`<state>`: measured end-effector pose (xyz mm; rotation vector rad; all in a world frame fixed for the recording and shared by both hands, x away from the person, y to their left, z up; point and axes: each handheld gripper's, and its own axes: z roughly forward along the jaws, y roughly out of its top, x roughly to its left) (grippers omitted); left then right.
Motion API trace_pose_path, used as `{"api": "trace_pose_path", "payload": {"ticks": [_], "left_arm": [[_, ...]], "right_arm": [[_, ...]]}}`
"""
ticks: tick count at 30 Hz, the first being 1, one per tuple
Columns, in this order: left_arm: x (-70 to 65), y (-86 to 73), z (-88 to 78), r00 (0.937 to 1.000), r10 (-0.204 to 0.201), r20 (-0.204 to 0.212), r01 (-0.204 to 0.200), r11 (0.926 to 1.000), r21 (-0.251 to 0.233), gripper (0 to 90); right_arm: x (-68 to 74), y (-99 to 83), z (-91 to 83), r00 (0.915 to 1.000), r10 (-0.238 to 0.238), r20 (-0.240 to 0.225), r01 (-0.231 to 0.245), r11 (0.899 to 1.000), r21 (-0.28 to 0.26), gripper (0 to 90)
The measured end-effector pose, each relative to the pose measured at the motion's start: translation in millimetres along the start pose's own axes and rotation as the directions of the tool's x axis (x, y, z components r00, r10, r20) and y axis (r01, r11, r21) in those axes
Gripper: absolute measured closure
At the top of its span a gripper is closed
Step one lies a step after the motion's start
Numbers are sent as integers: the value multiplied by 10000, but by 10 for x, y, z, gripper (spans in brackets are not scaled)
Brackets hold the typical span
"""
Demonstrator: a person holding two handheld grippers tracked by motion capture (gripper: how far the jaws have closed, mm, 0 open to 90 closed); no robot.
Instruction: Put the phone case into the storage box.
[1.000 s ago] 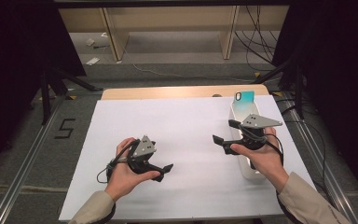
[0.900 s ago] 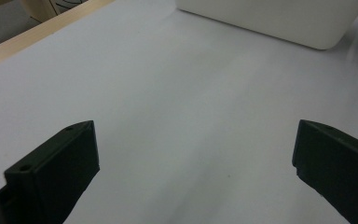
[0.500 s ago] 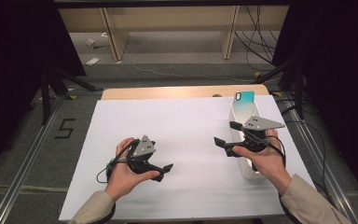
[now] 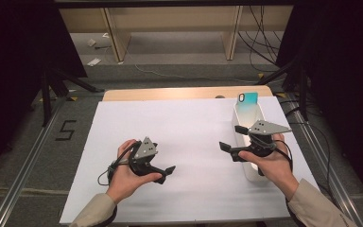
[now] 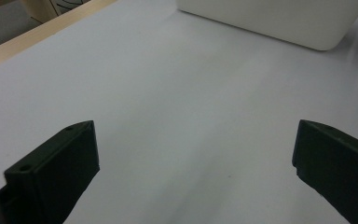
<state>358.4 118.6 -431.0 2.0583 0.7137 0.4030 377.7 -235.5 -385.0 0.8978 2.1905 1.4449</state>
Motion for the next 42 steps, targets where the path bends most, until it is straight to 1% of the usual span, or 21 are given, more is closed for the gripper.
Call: {"api": "trace_pose_path", "payload": {"ticks": [15, 30, 42], "left_arm": [[4, -3, -3, 10000, -27, -4, 27, 10000, -13, 0], [18, -4, -12, 10000, -96, -2, 96, 9999, -82, 0], [17, -2, -14, 9999, -103, -19, 103, 9999, -86, 0]], "right_arm": [[17, -38, -21, 9999, -42, -151, 43, 10000, 52, 156], [-29, -71, -102, 10000, -27, -76, 26, 9999, -165, 156], [-15, -99, -128, 9998, -43, -203, 40, 9999, -160, 156]]}}
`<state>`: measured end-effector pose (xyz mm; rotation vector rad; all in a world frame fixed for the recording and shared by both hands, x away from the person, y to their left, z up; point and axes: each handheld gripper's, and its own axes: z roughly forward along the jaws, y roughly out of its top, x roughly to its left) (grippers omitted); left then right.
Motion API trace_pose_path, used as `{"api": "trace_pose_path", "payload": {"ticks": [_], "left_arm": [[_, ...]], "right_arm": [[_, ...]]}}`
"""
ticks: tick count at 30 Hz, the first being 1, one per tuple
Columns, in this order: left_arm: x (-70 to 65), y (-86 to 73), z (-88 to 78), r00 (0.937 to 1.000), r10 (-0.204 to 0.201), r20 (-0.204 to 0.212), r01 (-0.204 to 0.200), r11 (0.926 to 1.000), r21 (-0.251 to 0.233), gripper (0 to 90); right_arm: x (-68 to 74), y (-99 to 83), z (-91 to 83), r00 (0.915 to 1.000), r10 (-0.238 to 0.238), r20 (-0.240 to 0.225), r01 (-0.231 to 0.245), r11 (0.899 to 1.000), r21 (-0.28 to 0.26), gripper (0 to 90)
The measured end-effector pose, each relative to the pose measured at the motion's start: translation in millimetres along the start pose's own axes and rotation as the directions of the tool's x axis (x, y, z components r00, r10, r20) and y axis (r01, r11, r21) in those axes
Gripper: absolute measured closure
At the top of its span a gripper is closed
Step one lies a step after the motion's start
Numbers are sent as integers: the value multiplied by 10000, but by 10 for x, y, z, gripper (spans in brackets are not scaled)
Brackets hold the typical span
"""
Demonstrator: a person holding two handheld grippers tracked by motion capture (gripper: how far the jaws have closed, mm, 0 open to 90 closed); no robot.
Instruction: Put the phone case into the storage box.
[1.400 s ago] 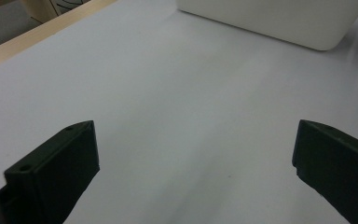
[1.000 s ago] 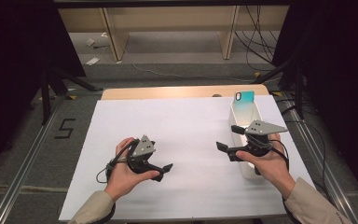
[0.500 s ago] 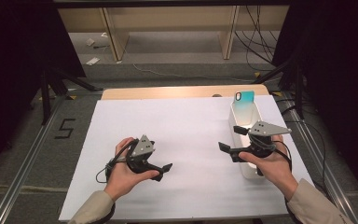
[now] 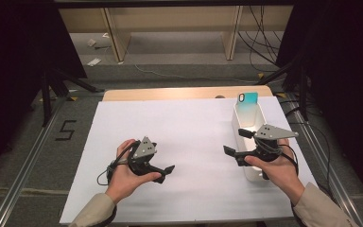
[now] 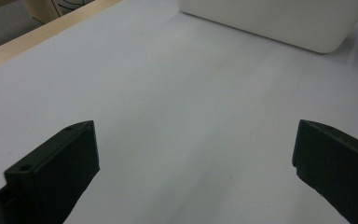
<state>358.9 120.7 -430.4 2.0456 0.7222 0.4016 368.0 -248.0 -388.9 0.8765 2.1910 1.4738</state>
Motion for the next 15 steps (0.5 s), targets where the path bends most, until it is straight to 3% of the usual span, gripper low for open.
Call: {"api": "trace_pose_path", "payload": {"ticks": [15], "left_arm": [[3, -6, 4, 10000, -7, 5, 7, 10000, 46, 0]], "right_arm": [[8, -29, 4, 9999, -129, 20, 129, 9999, 49, 155]]}}
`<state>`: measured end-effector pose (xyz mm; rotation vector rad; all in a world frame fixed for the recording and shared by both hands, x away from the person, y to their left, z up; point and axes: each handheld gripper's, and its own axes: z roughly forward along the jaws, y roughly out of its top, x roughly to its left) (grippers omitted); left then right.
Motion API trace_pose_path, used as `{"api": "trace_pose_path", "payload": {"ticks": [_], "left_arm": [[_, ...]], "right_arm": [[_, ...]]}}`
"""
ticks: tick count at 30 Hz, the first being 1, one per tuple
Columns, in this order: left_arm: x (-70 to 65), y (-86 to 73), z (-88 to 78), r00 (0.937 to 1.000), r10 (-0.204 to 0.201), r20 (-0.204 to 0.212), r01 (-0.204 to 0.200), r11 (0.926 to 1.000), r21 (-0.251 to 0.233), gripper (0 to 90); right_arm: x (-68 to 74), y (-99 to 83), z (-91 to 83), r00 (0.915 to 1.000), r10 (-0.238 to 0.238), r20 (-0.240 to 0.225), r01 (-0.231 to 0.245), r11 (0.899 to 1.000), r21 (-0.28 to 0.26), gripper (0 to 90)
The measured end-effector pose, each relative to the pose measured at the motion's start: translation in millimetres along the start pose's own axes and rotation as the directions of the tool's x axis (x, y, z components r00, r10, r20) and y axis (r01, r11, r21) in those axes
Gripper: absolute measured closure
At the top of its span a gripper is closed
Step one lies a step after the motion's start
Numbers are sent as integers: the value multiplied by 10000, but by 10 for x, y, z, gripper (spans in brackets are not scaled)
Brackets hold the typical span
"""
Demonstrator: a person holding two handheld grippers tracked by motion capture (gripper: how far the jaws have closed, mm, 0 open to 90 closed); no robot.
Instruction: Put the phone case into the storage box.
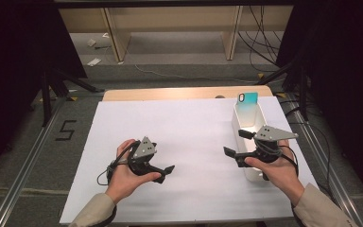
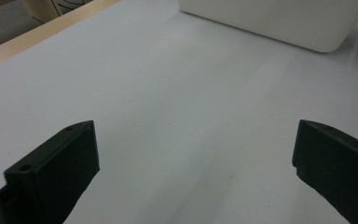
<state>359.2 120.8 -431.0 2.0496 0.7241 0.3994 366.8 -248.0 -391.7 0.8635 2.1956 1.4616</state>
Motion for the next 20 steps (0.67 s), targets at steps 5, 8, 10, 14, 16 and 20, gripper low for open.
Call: {"api": "trace_pose_path", "payload": {"ticks": [5, 8, 10, 14, 16, 20], "left_arm": [[5, -4, -2, 10000, -33, -14, 33, 10000, -24, 0], [9, -2, -8, 10000, -35, -36, 35, 10000, -63, 0], [7, -2, -7, 10000, -19, -28, 19, 10000, -58, 0], [8, 2, -8, 10000, 9, -22, -10, 10000, -34, 0], [13, 3, -11, 10000, 10, -28, -10, 10000, -35, 0], [13, 5, -6, 10000, -60, -30, 60, 10000, -68, 0]], "right_arm": [[0, -7, 12, 10000, -33, -1, 33, 10000, -7, 154], [3, -4, 10, 10000, -40, 0, 40, 10000, -18, 154], [5, 3, 3, 10000, -65, 16, 65, 10000, -11, 154], [1, 2, 4, 10000, -68, 23, 68, 10000, -30, 154], [1, 3, 5, 10000, -81, 17, 82, 10000, -32, 153], [-4, 9, 1, 10000, -87, 46, 87, 9999, -64, 151]]}}
